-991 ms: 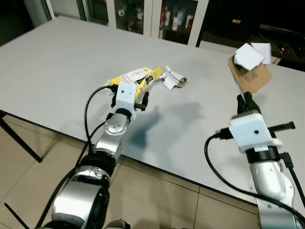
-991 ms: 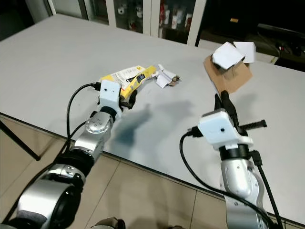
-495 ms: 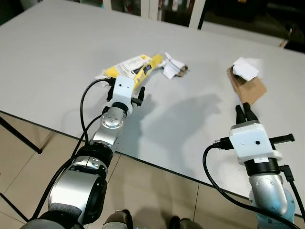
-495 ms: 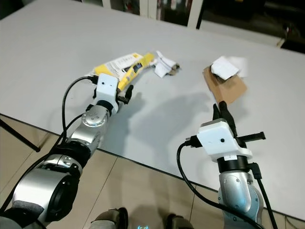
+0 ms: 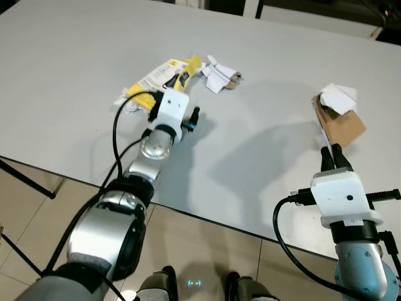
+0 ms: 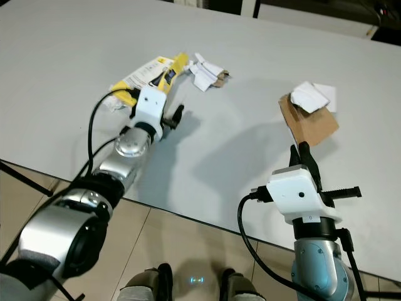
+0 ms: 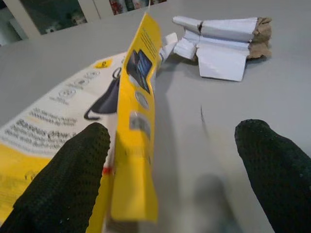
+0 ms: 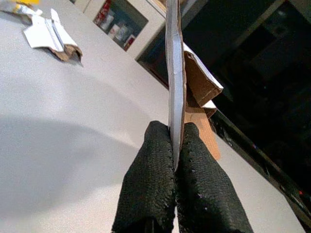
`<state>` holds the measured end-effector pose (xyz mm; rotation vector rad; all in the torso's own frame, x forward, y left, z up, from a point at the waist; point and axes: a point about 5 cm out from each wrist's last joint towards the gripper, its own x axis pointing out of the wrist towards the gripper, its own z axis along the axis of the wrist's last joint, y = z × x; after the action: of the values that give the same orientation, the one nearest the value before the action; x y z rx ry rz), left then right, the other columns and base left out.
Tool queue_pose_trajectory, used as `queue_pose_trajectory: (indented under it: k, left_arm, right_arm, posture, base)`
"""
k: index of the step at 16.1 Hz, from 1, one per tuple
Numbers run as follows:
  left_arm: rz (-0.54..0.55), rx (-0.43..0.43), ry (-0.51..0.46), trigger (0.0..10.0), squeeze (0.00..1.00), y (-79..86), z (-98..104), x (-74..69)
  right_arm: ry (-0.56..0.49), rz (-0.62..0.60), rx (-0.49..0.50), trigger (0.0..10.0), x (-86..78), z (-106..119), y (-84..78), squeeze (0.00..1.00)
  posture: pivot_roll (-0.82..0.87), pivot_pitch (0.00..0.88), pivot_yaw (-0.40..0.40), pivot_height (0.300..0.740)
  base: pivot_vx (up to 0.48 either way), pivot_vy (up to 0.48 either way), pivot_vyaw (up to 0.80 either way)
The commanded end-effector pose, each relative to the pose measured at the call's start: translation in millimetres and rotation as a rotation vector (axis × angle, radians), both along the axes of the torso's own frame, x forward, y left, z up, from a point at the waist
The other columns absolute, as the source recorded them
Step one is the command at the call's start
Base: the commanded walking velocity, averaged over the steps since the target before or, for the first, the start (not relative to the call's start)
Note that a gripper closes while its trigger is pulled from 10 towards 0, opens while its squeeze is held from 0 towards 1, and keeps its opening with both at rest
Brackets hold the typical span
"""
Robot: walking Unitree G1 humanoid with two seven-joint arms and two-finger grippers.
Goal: Picking trash to rubbish bin
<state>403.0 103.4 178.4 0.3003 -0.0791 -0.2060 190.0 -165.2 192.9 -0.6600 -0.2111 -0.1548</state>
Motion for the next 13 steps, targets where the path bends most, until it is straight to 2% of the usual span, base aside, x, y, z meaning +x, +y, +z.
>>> queue_pose_trajectory:
  k: [1, 3, 6, 8, 13]
  left_arm:
    - [0.033, 0.026, 0.003, 10.0, 0.0, 5.1, 2, 2.2]
    - [0.069, 0.053, 0.006, 10.0, 0.0, 12.9, 3, 4.1]
    - [0.125, 0.089, 0.023, 10.0, 0.0, 26.0, 2, 5.3]
    - [0.141, 0.11, 0.05, 10.0, 0.0, 30.9, -4, 4.5]
    - [0.091, 0.185, 0.077, 10.0, 0.0, 28.1, -13, 1.7]
  right_arm:
    - [-0.007, -0.013, -0.001, 10.0, -3.9, 3, 1.0, 0.0]
    - [-0.005, 0.006, 0.02, 10.0, -3.4, 4, 3.5, 0.0]
    - [0.062, 0.144, 0.144, 10.0, -2.1, -1, 16.3, 0.0]
    - [0.107, 0.222, 0.126, 10.0, -3.9, -5, 26.8, 0.0]
    - [0.135, 0.243, 0.121, 10.0, -5.8, -8, 30.0, 0.0]
  posture:
    - [-0.04, 0.264, 0.014, 0.74]
    - [-0.04, 0.268, 0.014, 0.74]
    - [-0.04, 0.273, 0.009, 0.74]
    - [-0.05, 0.273, 0.002, 0.74]
    - [-0.05, 0.278, 0.005, 0.74]
  base:
    - [0.0, 0.0, 0.0]
    - [0.0, 0.0, 0.0]
    - [0.0, 0.0, 0.0]
    - [0.0, 0.0, 0.0]
    - [0.0, 0.0, 0.0]
